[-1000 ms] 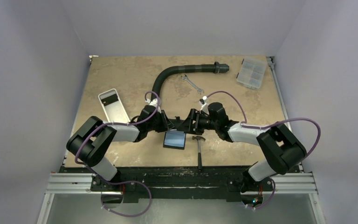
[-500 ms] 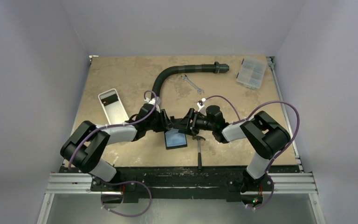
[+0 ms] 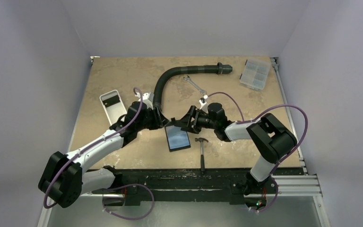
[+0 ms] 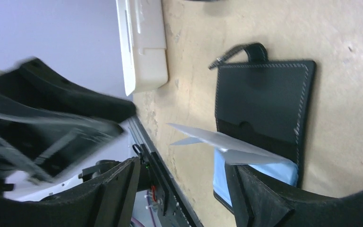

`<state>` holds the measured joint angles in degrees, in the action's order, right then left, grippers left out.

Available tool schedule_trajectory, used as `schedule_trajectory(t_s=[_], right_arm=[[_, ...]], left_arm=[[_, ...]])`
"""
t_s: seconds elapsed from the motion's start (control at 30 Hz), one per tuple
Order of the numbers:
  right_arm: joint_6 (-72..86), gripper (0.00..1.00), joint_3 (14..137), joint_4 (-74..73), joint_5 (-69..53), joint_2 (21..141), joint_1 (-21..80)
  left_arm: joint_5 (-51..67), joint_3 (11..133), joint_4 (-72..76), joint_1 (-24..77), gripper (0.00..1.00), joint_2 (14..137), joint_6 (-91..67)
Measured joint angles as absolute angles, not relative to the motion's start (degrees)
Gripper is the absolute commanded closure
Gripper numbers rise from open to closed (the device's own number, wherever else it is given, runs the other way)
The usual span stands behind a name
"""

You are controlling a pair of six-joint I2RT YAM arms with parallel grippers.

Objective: Put the credit cards into the card holder
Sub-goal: Turn over the card slot in the card holder.

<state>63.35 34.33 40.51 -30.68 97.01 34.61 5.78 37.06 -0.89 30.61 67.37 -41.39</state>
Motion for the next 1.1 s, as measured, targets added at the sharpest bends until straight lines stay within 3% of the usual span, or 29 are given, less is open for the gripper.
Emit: schedule_trajectory(t_s=[0.4,0.57,0.73,0.9,1.1], right_arm=[[54.7,0.25,45.8,30.4,-25.5,101.0,34.6],[51.9,0.27,46.1,25.9,-24.2,102.9,34.6],[49.1,0.29,46.1,20.7,-22.6,101.4,34.6],[43.9,0.42,46.1,13.0,-19.1,92.3,34.9],[41.3,0.59,43.9,14.9,-21.2,87.5,39.1]], left_arm=[[12.2,26.4,6.4,36.5,0.82,68.7,-45.7],[13.2,28.8,11.0,37.1,0.93,76.8,-47.3],[13.2,31.2,15.2,34.1,0.95,86.3,-48.4],[15.0,31.4,20.3,31.2,0.96,91.7,-50.4],[15.0,29.7,24.4,31.2,0.97,92.2,-51.8]])
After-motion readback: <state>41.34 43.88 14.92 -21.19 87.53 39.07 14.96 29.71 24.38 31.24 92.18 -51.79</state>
